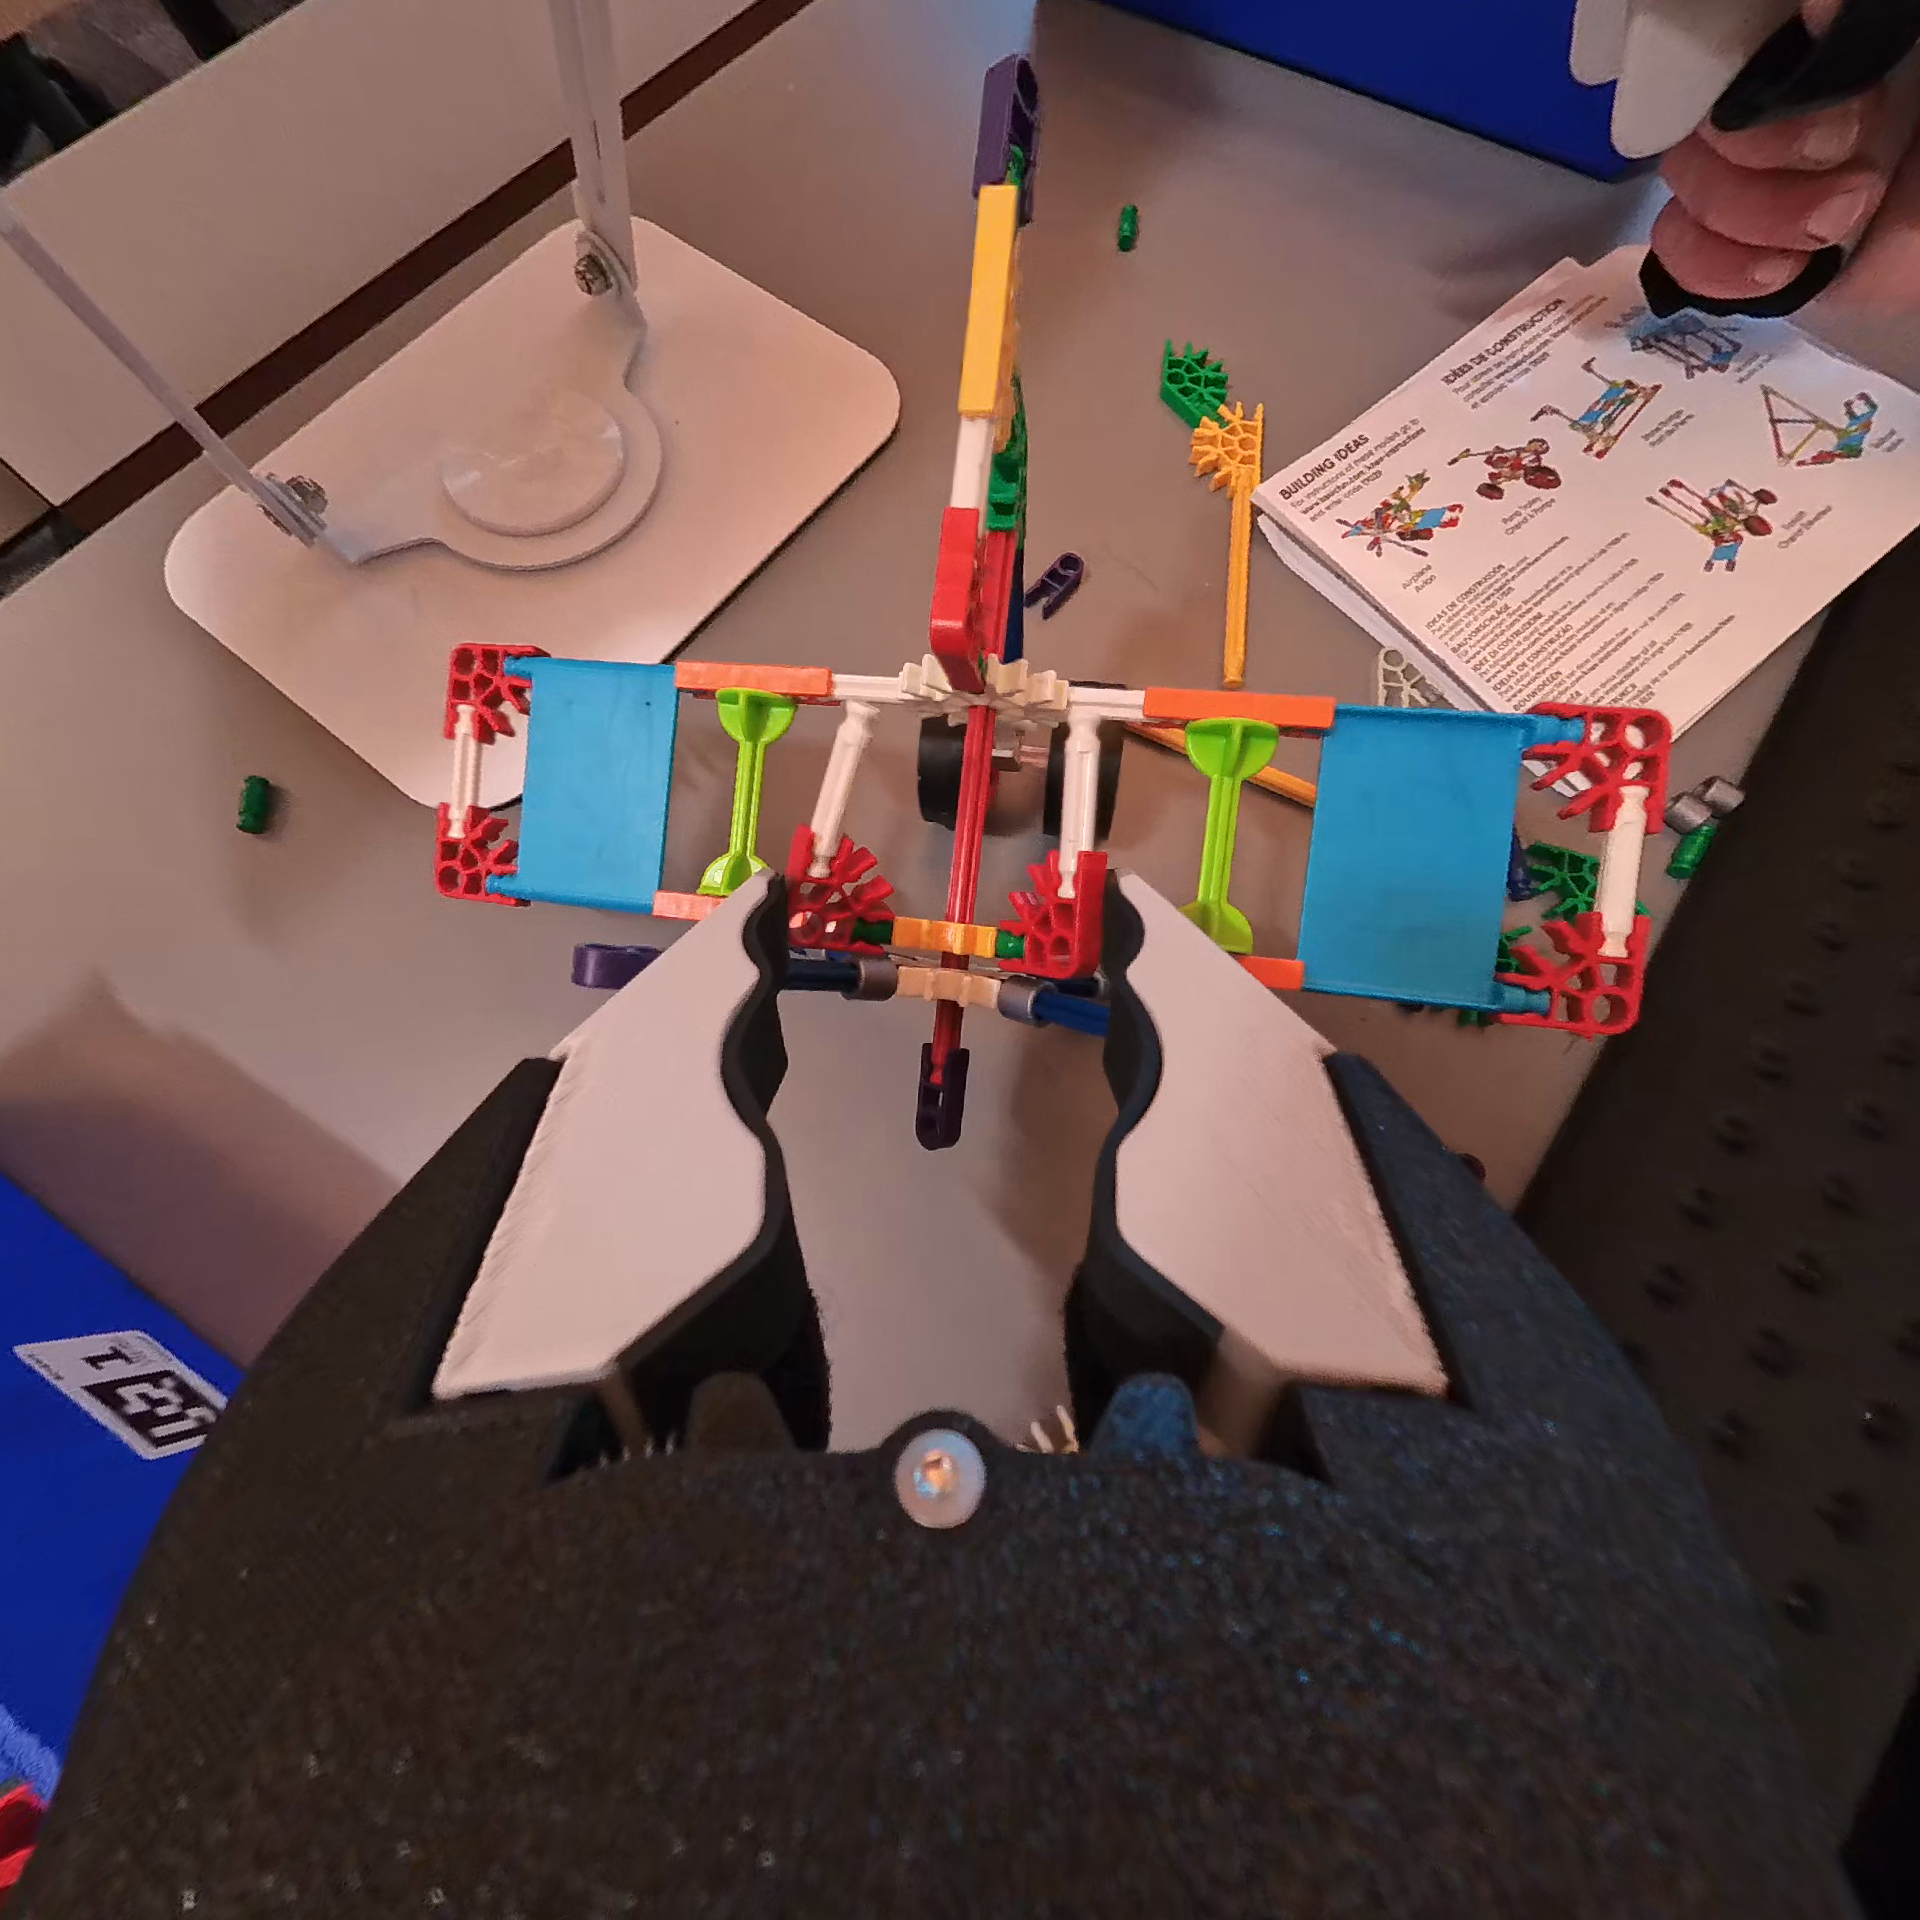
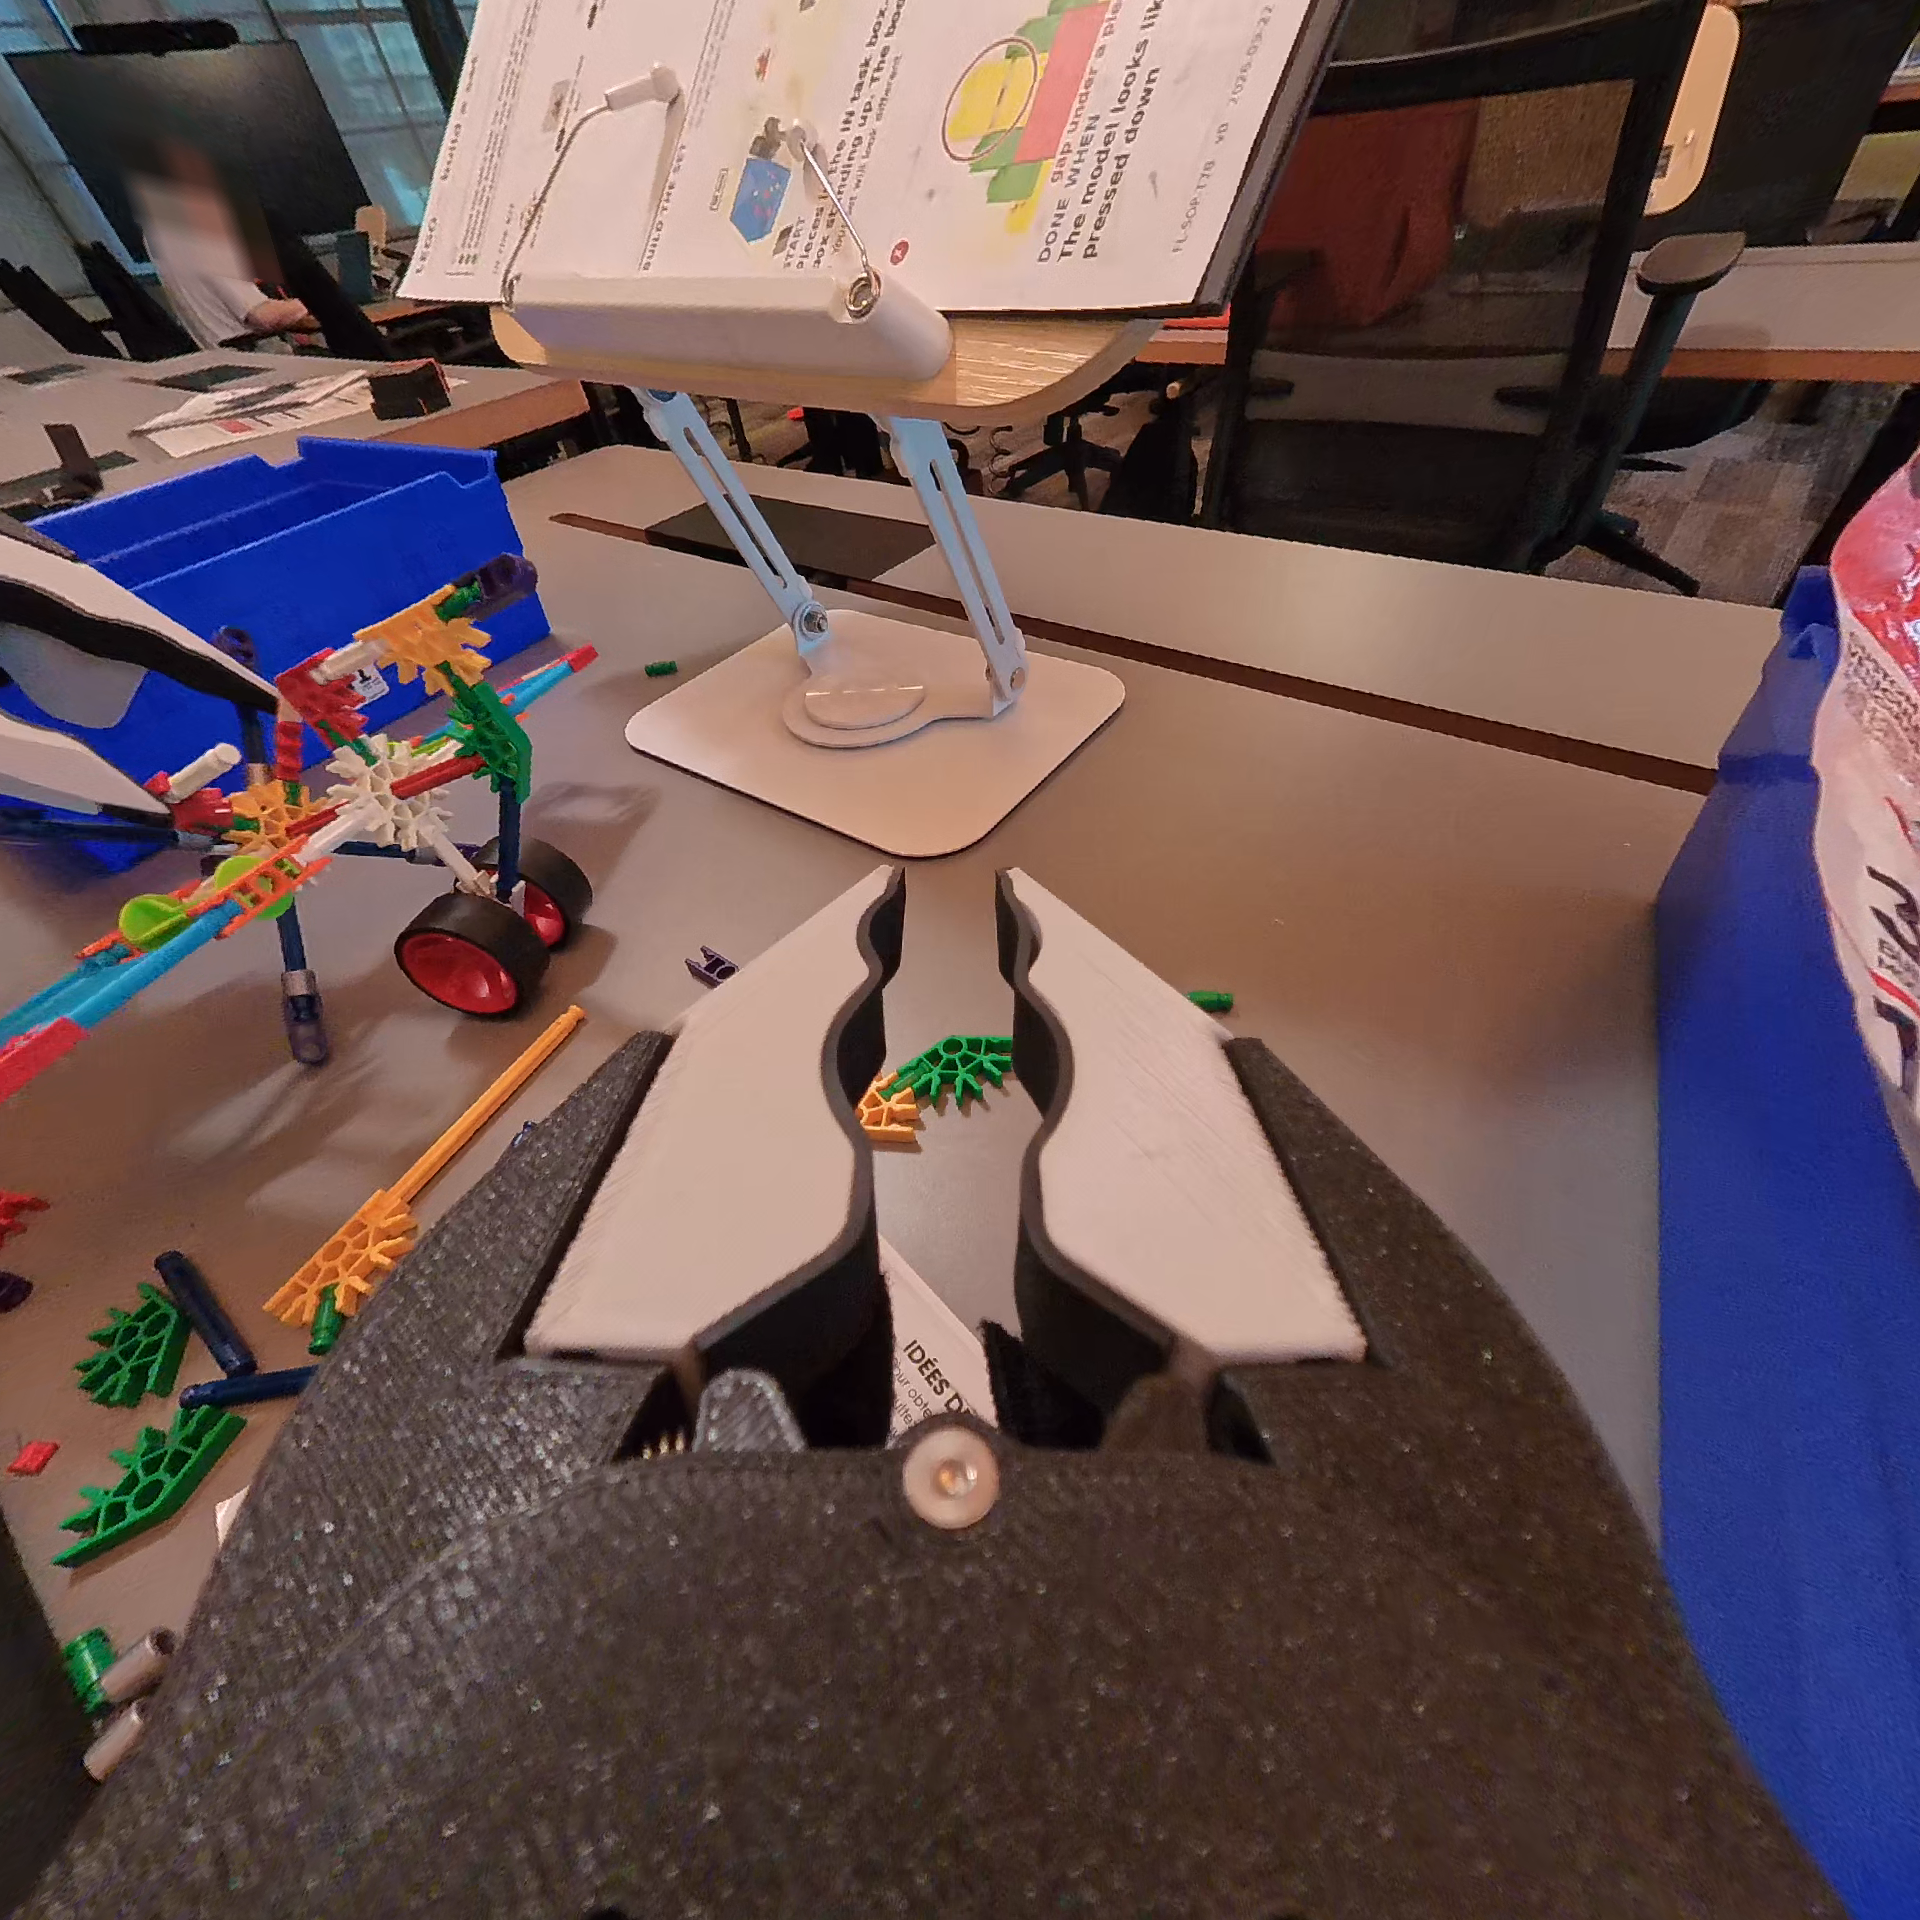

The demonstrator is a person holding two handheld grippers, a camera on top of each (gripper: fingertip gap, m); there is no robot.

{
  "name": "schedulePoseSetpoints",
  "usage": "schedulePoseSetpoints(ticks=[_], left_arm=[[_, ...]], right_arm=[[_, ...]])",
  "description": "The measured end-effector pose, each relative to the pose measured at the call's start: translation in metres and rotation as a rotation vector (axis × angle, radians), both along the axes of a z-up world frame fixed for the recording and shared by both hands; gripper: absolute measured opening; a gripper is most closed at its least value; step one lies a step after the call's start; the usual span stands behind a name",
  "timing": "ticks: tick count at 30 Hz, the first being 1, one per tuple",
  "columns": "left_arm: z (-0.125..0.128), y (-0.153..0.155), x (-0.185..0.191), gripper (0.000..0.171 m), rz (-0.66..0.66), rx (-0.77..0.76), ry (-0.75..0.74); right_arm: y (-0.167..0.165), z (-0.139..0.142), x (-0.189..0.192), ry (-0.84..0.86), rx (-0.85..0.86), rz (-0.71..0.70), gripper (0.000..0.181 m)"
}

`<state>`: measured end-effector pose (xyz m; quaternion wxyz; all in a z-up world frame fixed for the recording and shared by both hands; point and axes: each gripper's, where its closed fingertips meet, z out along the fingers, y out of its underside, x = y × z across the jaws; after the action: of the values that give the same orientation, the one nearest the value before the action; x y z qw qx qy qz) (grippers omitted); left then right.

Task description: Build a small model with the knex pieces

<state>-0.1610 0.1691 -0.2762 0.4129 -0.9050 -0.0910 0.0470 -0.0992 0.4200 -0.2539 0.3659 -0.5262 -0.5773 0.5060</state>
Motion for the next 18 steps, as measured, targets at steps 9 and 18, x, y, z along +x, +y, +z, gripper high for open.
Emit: schedulePoseSetpoints(ticks=[9, 18], left_arm=[[-0.0031, 0.0005, 0.0013, 0.044, -0.013, -0.004, -0.013], [-0.0042, 0.0012, 0.0039, 0.027, -0.037, 0.001, -0.025]], right_arm=[[0.0003, 0.0006, 0.0003, 0.002, -0.001, -0.001, 0.017], [-0.0004, 0.0014, 0.0005, 0.004, 0.0, 0.002, 0.017]])
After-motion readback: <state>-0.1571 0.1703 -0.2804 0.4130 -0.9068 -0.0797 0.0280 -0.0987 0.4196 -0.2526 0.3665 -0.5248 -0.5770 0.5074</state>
